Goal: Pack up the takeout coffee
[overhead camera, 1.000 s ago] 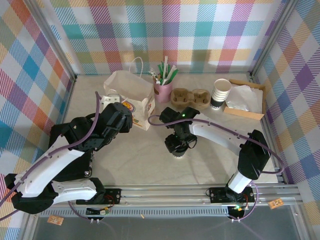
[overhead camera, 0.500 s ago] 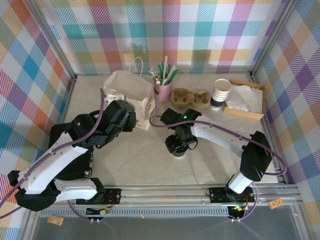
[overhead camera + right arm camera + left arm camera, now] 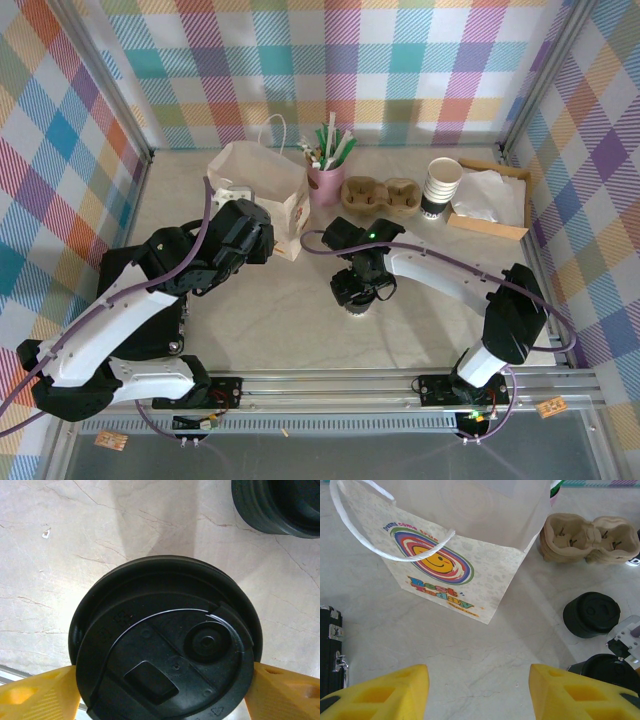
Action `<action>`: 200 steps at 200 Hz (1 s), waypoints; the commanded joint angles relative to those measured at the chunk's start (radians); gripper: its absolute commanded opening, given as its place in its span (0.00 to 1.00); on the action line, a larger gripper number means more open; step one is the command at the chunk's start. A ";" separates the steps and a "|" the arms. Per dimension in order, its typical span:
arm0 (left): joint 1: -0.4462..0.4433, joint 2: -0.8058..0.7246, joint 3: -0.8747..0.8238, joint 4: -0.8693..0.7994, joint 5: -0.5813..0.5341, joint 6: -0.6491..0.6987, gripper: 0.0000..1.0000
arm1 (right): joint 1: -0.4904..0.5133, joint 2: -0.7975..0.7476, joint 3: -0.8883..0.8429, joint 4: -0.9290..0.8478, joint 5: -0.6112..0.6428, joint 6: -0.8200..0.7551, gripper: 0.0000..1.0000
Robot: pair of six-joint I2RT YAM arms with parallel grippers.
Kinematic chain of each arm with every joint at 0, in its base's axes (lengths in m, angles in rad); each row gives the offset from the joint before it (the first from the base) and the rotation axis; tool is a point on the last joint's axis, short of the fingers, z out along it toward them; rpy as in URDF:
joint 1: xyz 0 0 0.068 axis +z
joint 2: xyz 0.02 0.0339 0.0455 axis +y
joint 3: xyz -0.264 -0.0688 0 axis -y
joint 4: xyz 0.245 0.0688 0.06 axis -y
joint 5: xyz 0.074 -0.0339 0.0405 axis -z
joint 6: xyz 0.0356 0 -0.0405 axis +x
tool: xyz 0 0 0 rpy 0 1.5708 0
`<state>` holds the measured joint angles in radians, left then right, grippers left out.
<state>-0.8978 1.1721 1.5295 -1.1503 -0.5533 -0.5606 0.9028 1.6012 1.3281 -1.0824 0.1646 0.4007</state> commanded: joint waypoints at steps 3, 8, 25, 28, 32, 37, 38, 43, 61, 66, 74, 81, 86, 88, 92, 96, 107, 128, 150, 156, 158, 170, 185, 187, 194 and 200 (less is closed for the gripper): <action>0.012 0.003 0.018 -0.015 0.004 0.012 0.55 | -0.004 -0.013 -0.034 0.020 0.004 0.012 0.80; 0.012 0.003 0.018 -0.015 0.006 0.010 0.55 | -0.007 -0.014 -0.035 0.024 0.002 0.011 0.80; 0.013 0.002 0.017 -0.018 0.006 0.009 0.54 | -0.007 -0.020 -0.036 0.034 -0.005 0.004 0.79; 0.013 0.001 0.018 -0.017 0.005 0.008 0.54 | -0.007 -0.020 -0.036 0.035 -0.004 0.003 0.79; 0.012 -0.001 0.015 -0.018 0.004 0.008 0.54 | -0.007 -0.018 -0.035 0.036 -0.006 0.001 0.79; 0.013 -0.001 0.014 -0.017 0.003 0.008 0.54 | -0.007 -0.015 -0.030 0.033 -0.005 -0.001 0.79; 0.012 -0.001 0.014 -0.017 0.004 0.008 0.54 | -0.007 -0.015 -0.030 0.031 -0.005 -0.001 0.80; 0.013 -0.003 0.013 -0.017 0.004 0.007 0.54 | -0.008 -0.012 -0.026 0.029 -0.002 0.000 0.81; 0.013 0.001 0.015 -0.019 0.005 0.010 0.54 | -0.008 -0.005 -0.016 0.029 0.000 0.003 0.86; 0.013 0.001 0.018 -0.021 0.004 0.012 0.54 | -0.008 -0.005 -0.015 0.029 0.000 0.004 0.86; 0.012 0.003 0.020 -0.021 0.003 0.013 0.54 | -0.010 -0.005 -0.012 0.032 0.000 0.009 0.86; 0.013 0.006 0.021 -0.021 0.004 0.014 0.54 | -0.011 -0.004 -0.009 0.033 -0.001 0.010 0.86; 0.013 0.005 0.021 -0.021 0.003 0.014 0.54 | -0.011 -0.004 -0.008 0.034 -0.003 0.010 0.86; 0.012 0.005 0.021 -0.021 0.005 0.013 0.54 | -0.011 -0.005 -0.007 0.035 -0.003 0.011 0.86; 0.013 0.006 0.020 -0.021 0.005 0.014 0.54 | -0.012 -0.006 -0.007 0.036 -0.005 0.011 0.85; 0.013 0.007 0.020 -0.021 0.006 0.014 0.54 | -0.013 -0.006 -0.008 0.037 -0.006 0.013 0.84; 0.013 0.007 0.018 -0.022 0.011 0.012 0.54 | -0.017 -0.007 -0.013 0.043 -0.016 0.016 0.82; 0.013 0.006 0.014 -0.025 0.013 0.012 0.54 | -0.019 -0.012 -0.020 0.050 -0.026 0.019 0.78; 0.012 0.007 0.011 -0.024 0.012 0.014 0.54 | -0.020 -0.011 -0.025 0.044 -0.019 0.018 0.77; 0.013 0.007 0.011 -0.024 0.013 0.014 0.54 | -0.020 -0.010 -0.027 0.043 -0.016 0.016 0.76; 0.013 0.008 0.011 -0.024 0.013 0.014 0.54 | -0.021 -0.010 -0.027 0.042 -0.015 0.016 0.76; 0.013 0.009 0.011 -0.025 0.016 0.013 0.54 | -0.020 -0.009 -0.029 0.039 -0.010 0.013 0.74; 0.013 0.007 0.009 -0.024 0.016 0.015 0.54 | -0.021 -0.010 -0.027 0.031 -0.005 0.010 0.71; 0.013 0.007 0.009 -0.024 0.016 0.015 0.54 | -0.021 -0.011 -0.027 0.030 -0.004 0.010 0.70; 0.013 0.008 0.009 -0.024 0.014 0.018 0.54 | -0.020 -0.013 -0.024 0.026 -0.002 0.008 0.68; 0.013 0.007 0.010 -0.024 0.013 0.020 0.54 | -0.021 -0.014 -0.020 0.020 0.001 0.010 0.67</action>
<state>-0.8978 1.1774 1.5295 -1.1519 -0.5396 -0.5598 0.8886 1.5871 1.3125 -1.0355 0.1574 0.4076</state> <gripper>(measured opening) 0.544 0.694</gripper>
